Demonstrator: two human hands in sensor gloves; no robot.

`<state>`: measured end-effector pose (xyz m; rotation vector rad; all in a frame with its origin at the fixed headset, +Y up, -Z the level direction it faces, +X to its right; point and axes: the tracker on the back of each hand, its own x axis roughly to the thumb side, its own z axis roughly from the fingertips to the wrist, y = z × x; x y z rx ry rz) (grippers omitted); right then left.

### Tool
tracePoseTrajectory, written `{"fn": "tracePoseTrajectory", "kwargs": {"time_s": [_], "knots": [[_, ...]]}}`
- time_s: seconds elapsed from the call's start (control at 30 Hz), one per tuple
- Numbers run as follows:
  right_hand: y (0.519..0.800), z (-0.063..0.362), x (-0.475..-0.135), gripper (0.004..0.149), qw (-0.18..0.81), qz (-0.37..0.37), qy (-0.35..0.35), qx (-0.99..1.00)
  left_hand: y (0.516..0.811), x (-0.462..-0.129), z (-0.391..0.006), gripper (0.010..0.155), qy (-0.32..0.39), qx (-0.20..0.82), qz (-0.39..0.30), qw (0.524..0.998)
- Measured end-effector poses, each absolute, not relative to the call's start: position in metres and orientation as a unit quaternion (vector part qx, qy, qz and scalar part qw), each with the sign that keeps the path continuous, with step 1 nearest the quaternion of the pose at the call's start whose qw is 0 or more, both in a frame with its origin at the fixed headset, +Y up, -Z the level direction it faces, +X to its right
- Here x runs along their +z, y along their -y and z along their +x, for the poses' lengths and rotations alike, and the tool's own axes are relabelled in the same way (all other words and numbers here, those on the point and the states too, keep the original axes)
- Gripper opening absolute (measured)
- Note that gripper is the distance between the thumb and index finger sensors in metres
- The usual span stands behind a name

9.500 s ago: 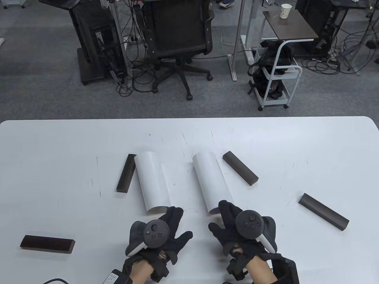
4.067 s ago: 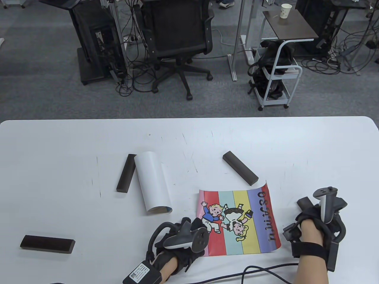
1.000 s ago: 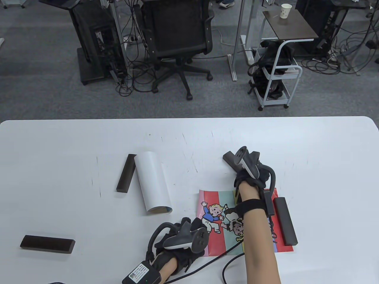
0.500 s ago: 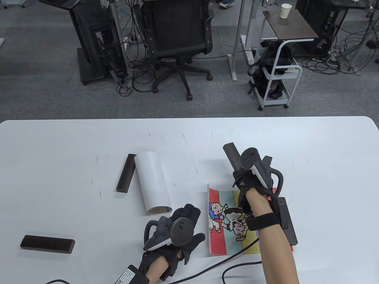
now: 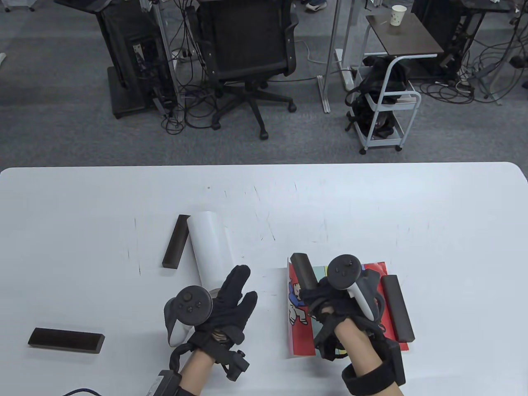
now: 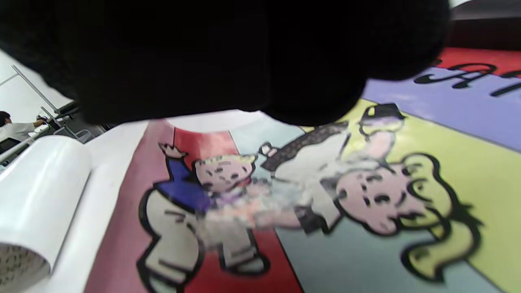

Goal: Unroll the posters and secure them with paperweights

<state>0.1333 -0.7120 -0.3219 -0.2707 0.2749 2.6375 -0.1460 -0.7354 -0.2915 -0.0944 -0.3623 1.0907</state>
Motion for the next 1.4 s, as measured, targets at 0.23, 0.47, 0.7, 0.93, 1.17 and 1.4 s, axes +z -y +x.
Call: {"fn": "tracePoseTrajectory", "kwargs": {"time_s": [0.23, 0.47, 0.7, 0.93, 1.17, 1.4], "knots": [[0.733, 0.097, -0.307, 0.076, 0.164, -0.094, -0.112, 0.976, 0.738, -0.293, -0.146, 0.079, 0.171, 0.507, -0.045, 0.844], [0.748, 0.062, -0.298, 0.079, 0.056, -0.075, -0.104, 0.99, 0.74, -0.293, -0.144, 0.079, 0.171, 0.493, -0.05, 0.852], [0.764, 0.049, -0.296, 0.085, -0.009, -0.057, -0.122, 0.991, 0.741, -0.293, -0.144, 0.079, 0.167, 0.486, -0.051, 0.857], [0.717, 0.078, -0.299, 0.084, 0.097, -0.032, -0.063, 0.993, 0.739, -0.292, -0.144, 0.08, 0.167, 0.485, -0.042, 0.857], [0.68, 0.122, -0.297, 0.082, 0.264, 0.026, -0.004, 0.964, 0.733, -0.292, -0.15, 0.081, 0.164, 0.473, -0.021, 0.865], [0.701, 0.161, -0.297, 0.082, 0.39, 0.026, 0.002, 0.92, 0.736, -0.295, -0.159, 0.082, 0.146, 0.482, -0.018, 0.864]]}}
